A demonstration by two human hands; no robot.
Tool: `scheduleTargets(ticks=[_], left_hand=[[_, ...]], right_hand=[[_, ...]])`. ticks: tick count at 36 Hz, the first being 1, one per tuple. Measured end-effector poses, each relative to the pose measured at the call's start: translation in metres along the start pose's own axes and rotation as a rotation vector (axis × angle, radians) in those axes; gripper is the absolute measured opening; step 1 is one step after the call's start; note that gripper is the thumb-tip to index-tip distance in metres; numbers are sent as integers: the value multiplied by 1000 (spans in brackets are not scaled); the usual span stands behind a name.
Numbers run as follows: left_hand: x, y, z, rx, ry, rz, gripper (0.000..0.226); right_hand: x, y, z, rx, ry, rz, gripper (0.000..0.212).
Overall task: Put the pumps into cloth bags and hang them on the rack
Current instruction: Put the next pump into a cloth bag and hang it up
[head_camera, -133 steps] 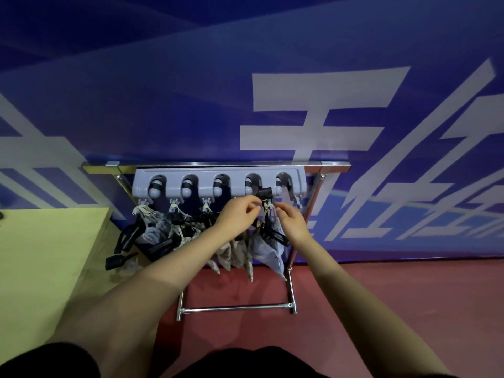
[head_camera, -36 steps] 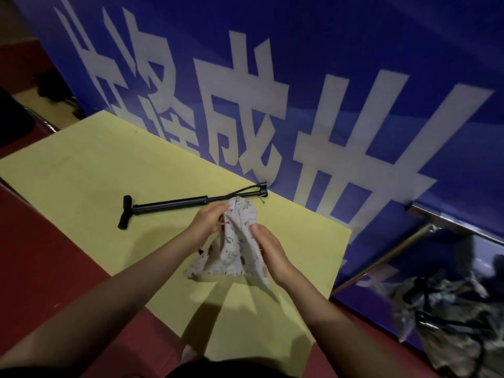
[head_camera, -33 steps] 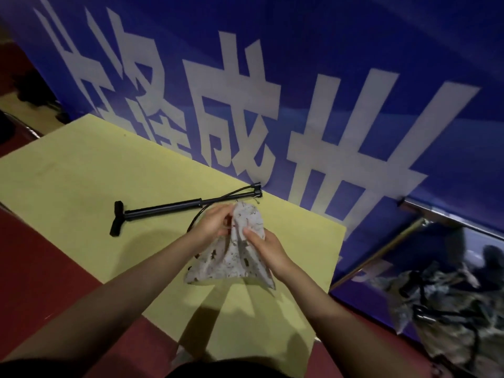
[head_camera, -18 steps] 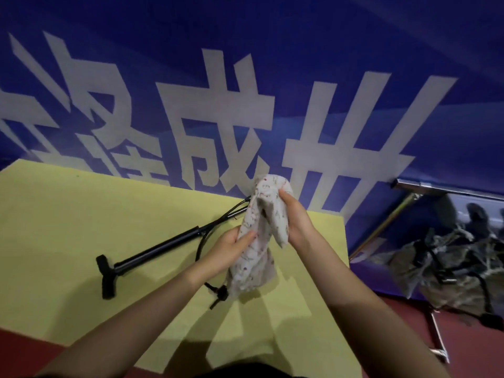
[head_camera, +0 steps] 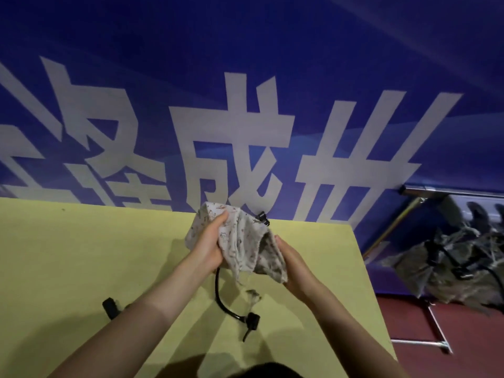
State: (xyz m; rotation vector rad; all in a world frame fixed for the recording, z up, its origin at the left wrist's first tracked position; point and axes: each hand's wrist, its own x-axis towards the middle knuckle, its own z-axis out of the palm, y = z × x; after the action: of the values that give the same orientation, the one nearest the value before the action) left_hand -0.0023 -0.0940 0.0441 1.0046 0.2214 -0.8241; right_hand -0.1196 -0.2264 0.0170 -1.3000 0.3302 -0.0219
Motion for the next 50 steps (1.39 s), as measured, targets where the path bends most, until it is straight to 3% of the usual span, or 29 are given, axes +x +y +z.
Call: scheduleTargets(ticks=[5, 10, 16, 21, 23, 27, 33, 36, 41, 45, 48, 50], left_hand=[[0, -1, -5, 21, -1, -34, 35], [-4, -2, -10, -48, -46, -65, 46], [-10, 0, -15, -395, -122, -44, 61], [-16, -2, 1, 131, -159, 110, 62], [-22, -4, 9, 318, -171, 149, 52], [-29, -3, 17, 420, -138, 257, 25], [-27, -7, 16, 354, -105, 274, 18], [-20, -4, 9, 332, 31, 240, 22], [-24, 4, -6, 299, 78, 276, 21], [-25, 25, -16, 25, 55, 211, 30], [-15, 51, -34, -313, 80, 150, 33], [-9, 61, -43, -356, 100, 124, 36]], right_hand=[[6, -5, 11, -43, 50, 12, 65], [19, -10, 14, -264, 154, -106, 19], [24, -16, 21, -260, 252, -198, 31], [28, -29, 28, -263, 235, -205, 38], [29, -37, 30, -261, 216, -200, 37], [28, -54, 36, -142, 180, -165, 40], [29, -56, 44, 176, 143, -99, 45], [33, -47, 51, 245, 82, -88, 68], [39, -32, 44, 397, 89, 9, 41], [43, -22, 26, 361, 297, 82, 19], [46, -5, 12, 234, 489, 184, 21], [50, 12, 5, 153, 531, 263, 24]])
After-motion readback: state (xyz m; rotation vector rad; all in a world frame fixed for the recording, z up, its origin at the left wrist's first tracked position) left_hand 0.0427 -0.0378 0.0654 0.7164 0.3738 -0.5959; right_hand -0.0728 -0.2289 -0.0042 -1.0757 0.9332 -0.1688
